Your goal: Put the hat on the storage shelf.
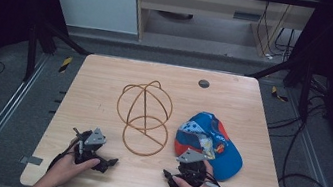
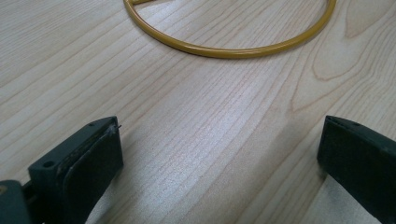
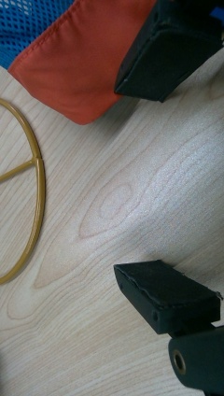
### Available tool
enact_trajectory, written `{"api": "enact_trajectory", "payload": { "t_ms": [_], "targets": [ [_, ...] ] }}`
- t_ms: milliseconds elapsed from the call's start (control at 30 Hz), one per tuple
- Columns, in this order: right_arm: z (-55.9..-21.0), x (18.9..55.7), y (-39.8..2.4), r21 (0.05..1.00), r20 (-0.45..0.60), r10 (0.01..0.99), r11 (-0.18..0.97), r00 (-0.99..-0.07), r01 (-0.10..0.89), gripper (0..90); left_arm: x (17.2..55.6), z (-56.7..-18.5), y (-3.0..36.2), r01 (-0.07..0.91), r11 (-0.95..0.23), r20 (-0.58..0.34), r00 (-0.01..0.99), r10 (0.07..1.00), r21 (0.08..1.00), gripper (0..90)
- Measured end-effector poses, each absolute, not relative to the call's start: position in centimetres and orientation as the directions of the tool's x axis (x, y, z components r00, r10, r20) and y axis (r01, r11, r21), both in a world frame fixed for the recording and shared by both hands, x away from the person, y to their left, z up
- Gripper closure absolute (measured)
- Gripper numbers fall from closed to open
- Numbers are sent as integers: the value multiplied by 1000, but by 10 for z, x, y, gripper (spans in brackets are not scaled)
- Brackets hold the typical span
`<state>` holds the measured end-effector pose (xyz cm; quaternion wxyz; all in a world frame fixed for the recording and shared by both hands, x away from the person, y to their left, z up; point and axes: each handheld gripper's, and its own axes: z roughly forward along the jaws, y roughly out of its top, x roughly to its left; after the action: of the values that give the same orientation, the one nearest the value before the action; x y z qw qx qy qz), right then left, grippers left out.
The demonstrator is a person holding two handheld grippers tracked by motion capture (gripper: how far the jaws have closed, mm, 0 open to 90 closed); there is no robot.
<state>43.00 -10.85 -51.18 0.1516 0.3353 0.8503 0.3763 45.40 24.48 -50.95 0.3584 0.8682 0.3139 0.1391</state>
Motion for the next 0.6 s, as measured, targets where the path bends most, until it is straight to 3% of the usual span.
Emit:
{"api": "enact_trajectory", "payload": {
  "t_ms": [300, 433, 600],
  "targets": [
    [-512, 429, -108, 742, -6, 692, 487, -721, 461, 124, 452, -509, 245, 446, -548, 20, 762, 647, 708, 0],
    [-506, 427, -109, 743, 39, 700, 457, -714, 489, 124, 452, -510, 244, 448, -542, 16, 760, 650, 711, 0],
    [-475, 418, -121, 757, -13, 696, 477, -718, 448, 123, 451, -509, 244, 448, -546, 19, 761, 648, 708, 0]
  ]
}}
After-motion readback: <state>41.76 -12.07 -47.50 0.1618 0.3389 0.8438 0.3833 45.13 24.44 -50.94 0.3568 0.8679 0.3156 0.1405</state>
